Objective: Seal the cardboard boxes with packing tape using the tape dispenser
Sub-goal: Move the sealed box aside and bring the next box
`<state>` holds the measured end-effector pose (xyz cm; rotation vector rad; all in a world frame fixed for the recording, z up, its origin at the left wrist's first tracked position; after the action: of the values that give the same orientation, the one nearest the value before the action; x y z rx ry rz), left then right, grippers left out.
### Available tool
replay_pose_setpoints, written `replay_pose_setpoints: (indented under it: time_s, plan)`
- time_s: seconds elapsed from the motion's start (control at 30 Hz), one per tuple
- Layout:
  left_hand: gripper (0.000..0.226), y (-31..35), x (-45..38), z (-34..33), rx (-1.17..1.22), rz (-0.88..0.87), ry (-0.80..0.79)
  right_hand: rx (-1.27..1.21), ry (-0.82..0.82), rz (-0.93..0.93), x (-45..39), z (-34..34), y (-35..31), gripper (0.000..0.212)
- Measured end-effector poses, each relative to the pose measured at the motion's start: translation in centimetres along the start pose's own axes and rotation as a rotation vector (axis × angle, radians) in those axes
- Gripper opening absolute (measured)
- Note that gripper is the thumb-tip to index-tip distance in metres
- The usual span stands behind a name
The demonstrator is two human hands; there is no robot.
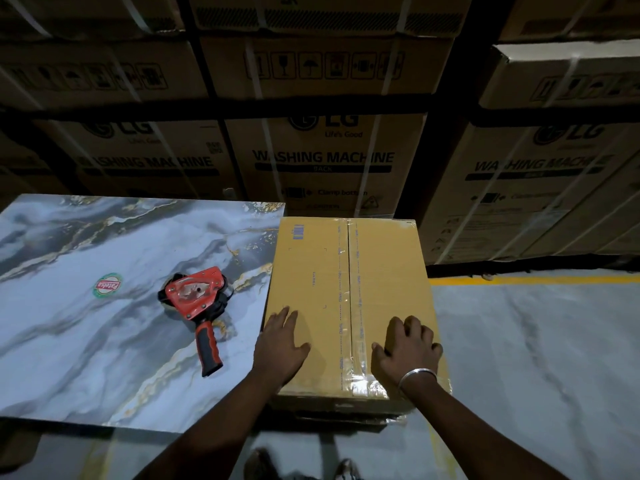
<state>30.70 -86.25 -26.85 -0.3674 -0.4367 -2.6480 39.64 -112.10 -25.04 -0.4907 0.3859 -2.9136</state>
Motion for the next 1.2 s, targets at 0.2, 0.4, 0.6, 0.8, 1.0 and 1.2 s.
replay_pose_setpoints:
  time_s: [0.2, 0.4, 0.6, 0.8, 1.0, 1.2]
  plan:
    - [0.081, -1.7, 1.1, 0.3, 0.027, -0.082, -0.090, -0.016, 0.007, -0.043, 1.1, 0.3, -3.3, 0.056]
    - [0.068, -8.0, 3.0, 3.1, 0.273, -0.094, 0.005, -0.040, 0.114, 0.077, 3.3, -0.6, -13.5, 0.052]
    - [0.047, -20.5, 7.3, 9.0, 0.523, -0.028, 0.185, -0.111, 0.126, 0.283, 7.4, -4.8, -29.0, 0.042]
    - [0.048, -36.8, 11.3, 13.5, 0.609, 0.151, 0.325, -0.184, 0.057, 0.491, 12.1, -10.8, -45.4, 0.044]
    - [0.042, -50.0, 14.5, 16.5, 0.678, 0.353, 0.429, -0.183, -0.116, 0.614, 15.8, -15.5, -58.5, 0.040]
    - [0.040, -61.5, 16.6, 18.4, 0.789, 0.557, 0.516, -0.161, -0.269, 0.742, 17.2, -20.9, -70.6, 0.039]
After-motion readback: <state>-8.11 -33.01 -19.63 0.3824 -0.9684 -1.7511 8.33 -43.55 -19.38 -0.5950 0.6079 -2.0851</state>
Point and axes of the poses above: each hand's wrist, its own x-axis away from the middle knuckle, its own z-axis out of the back of the hand, y = z × x, the point moved 7 cm from there along -x, towards the middle knuckle, and after that the axes turned 9 degrees about -x, right-handed, at the moved point
